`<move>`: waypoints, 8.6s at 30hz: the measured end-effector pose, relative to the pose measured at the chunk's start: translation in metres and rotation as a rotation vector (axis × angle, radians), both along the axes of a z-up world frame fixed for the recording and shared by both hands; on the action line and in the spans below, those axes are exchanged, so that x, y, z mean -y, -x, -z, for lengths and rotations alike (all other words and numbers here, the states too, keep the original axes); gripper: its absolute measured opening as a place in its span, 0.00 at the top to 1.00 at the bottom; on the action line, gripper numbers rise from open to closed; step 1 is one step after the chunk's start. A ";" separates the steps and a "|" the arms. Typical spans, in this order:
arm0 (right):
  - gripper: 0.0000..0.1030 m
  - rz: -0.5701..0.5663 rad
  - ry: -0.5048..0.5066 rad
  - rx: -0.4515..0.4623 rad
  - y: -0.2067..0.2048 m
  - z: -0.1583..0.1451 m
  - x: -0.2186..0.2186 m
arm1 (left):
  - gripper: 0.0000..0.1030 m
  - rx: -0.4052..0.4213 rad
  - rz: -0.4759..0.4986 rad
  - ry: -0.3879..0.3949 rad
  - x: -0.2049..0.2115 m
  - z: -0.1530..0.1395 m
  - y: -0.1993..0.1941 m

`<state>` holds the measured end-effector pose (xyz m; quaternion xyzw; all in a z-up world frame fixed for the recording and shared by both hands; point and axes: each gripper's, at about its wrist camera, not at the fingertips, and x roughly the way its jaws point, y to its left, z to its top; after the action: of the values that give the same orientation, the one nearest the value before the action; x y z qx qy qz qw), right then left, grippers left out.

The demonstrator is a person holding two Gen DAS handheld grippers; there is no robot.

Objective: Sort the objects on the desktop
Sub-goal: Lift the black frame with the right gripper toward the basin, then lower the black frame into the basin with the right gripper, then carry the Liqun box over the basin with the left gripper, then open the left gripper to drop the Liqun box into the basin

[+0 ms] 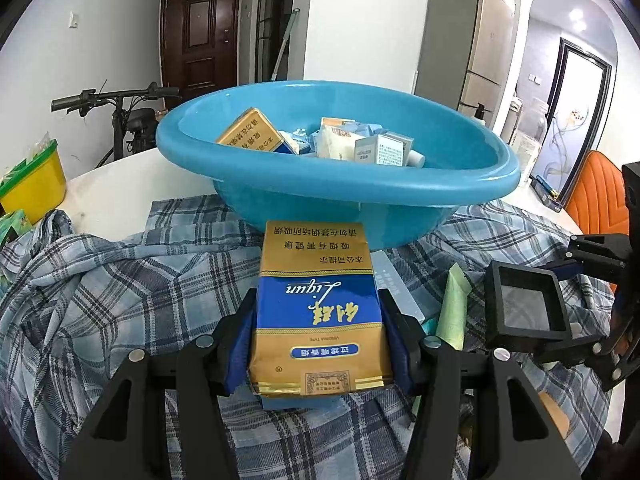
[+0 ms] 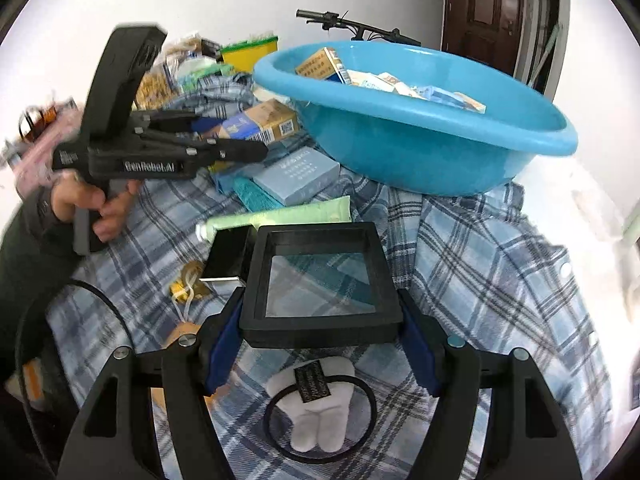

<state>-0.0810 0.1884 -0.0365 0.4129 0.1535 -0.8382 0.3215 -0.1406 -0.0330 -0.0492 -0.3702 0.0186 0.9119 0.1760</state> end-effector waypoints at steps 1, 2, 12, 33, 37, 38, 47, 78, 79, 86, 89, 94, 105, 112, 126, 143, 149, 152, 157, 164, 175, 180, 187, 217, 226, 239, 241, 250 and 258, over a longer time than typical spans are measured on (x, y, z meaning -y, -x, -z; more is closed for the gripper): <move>0.32 -0.004 -0.017 -0.007 0.001 0.001 0.004 | 0.44 0.000 0.002 0.001 0.000 0.000 0.000; 0.32 -0.003 -0.033 -0.018 0.001 0.002 0.006 | 0.44 0.001 0.003 0.000 0.000 0.000 0.000; 0.32 -0.010 -0.069 -0.016 0.007 0.009 0.011 | 0.44 0.007 0.006 0.006 -0.001 0.002 0.001; 0.33 0.011 0.119 0.007 0.011 -0.021 -0.009 | 0.44 0.009 0.009 0.007 -0.002 0.001 0.000; 0.33 0.061 0.154 -0.005 0.020 -0.027 -0.022 | 0.44 0.009 0.012 0.011 -0.003 0.001 -0.001; 0.33 0.072 0.137 -0.011 0.021 -0.027 -0.024 | 0.44 0.009 0.011 0.013 -0.003 0.001 -0.001; 0.33 0.087 0.116 -0.062 0.021 -0.042 -0.030 | 0.44 0.008 0.004 0.011 -0.002 0.000 0.000; 0.33 0.025 0.228 -0.252 0.140 -0.174 0.055 | 0.44 -0.001 -0.010 -0.004 0.001 -0.001 -0.001; 0.33 0.033 0.231 -0.250 0.146 -0.172 0.057 | 0.44 0.001 -0.012 -0.008 0.002 -0.002 0.000; 0.33 0.058 0.206 -0.229 0.170 -0.153 0.060 | 0.44 0.000 -0.011 -0.015 0.002 -0.003 -0.001; 0.33 0.071 0.207 -0.209 0.178 -0.148 0.053 | 0.44 0.002 -0.016 -0.011 0.003 -0.002 0.000; 0.33 0.102 0.233 -0.199 0.185 -0.149 0.037 | 0.44 0.011 -0.021 -0.013 0.003 0.000 0.001; 0.33 0.119 0.257 -0.198 0.190 -0.152 0.026 | 0.44 0.011 -0.010 0.033 -0.004 -0.007 -0.011; 0.33 0.111 0.284 -0.189 0.189 -0.154 0.022 | 0.44 0.016 -0.053 0.008 0.009 -0.027 -0.040; 0.33 0.122 0.290 -0.192 0.189 -0.156 0.016 | 0.44 -0.131 -0.240 -0.055 0.022 -0.158 0.006; 0.33 0.150 0.281 -0.198 0.195 -0.153 0.014 | 0.44 -0.087 -0.222 -0.022 -0.014 -0.120 0.113; 0.33 0.141 0.264 -0.192 0.195 -0.149 0.021 | 0.44 -0.081 -0.218 -0.007 -0.015 -0.114 0.115; 0.33 0.139 0.259 -0.192 0.194 -0.148 0.023 | 0.44 -0.082 -0.215 -0.006 -0.015 -0.114 0.114; 0.33 0.140 0.263 -0.192 0.194 -0.148 0.024 | 0.44 -0.080 -0.215 -0.001 -0.016 -0.113 0.112; 0.33 0.144 0.266 -0.193 0.194 -0.149 0.022 | 0.44 -0.073 -0.207 0.008 -0.018 -0.109 0.113; 0.33 0.139 0.259 -0.192 0.194 -0.148 0.021 | 0.44 -0.070 -0.205 0.012 -0.019 -0.108 0.114; 0.33 0.134 0.253 -0.191 0.194 -0.147 0.023 | 0.44 -0.070 -0.206 0.012 -0.019 -0.108 0.114; 0.33 0.145 0.256 -0.193 0.194 -0.148 0.020 | 0.44 -0.069 -0.206 0.017 -0.019 -0.108 0.113; 0.33 0.138 0.245 -0.187 0.192 -0.146 0.022 | 0.44 -0.065 -0.207 0.024 -0.019 -0.106 0.113; 0.33 0.135 0.240 -0.184 0.192 -0.146 0.024 | 0.44 -0.063 -0.207 0.024 -0.018 -0.106 0.114; 0.33 0.143 0.242 -0.186 0.193 -0.147 0.025 | 0.00 -0.067 -0.249 0.036 -0.011 -0.106 0.114; 0.33 0.142 0.240 -0.184 0.193 -0.146 0.025 | 0.00 -0.064 -0.253 0.038 -0.010 -0.107 0.113; 0.33 0.137 0.235 -0.180 0.192 -0.145 0.029 | 0.00 -0.047 -0.271 0.040 -0.005 -0.106 0.116; 0.33 0.137 0.233 -0.179 0.192 -0.145 0.027 | 0.00 -0.050 -0.266 0.048 -0.011 -0.108 0.114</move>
<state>-0.2728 0.1610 0.1088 0.3059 0.0549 -0.9037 0.2944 -0.2542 -0.0216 0.0586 -0.3507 -0.0045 0.9354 0.0443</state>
